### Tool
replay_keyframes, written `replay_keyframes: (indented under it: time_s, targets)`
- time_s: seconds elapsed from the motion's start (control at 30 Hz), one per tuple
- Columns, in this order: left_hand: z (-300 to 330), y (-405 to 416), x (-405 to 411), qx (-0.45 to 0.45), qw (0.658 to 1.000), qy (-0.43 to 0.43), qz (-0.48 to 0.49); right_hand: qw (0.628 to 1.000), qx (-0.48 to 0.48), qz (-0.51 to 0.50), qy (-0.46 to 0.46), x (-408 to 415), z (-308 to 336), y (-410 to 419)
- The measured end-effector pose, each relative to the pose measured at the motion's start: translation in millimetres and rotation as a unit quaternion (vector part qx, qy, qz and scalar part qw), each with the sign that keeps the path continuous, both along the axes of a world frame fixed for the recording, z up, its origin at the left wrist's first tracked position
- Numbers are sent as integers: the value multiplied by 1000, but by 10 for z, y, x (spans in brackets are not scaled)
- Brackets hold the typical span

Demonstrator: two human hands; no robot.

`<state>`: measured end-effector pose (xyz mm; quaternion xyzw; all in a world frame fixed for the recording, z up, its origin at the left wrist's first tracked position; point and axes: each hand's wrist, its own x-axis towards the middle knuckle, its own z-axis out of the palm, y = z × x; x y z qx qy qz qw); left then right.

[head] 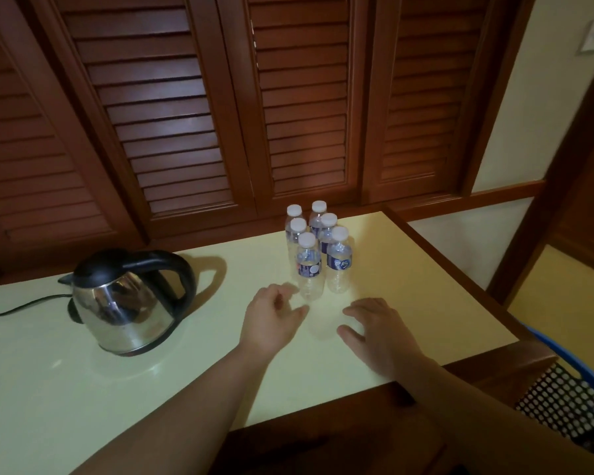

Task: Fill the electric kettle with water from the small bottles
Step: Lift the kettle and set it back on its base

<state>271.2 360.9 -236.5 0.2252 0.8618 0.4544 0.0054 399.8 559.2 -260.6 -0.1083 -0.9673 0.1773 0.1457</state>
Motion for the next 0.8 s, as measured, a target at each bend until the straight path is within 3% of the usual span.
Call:
replay_keyframes:
  time_s: [0.2, 0.53, 0.63, 0.8]
  targets:
    - [-79, -766, 84, -74, 991, 91, -60, 992, -80, 85, 53, -214, 33, -685]
    - [-123, -2227, -63, -158, 974, 162, 10, 982, -130, 131, 42, -866, 182, -1840]
    - [-73, -2614, -188, -127, 981, 133, 64, 984, -130, 104, 67, -1091, 231, -2126]
    - [62, -3036, -504, -54, 990, 54, 120, 971, -211, 63, 88, -1447, 415, -2437]
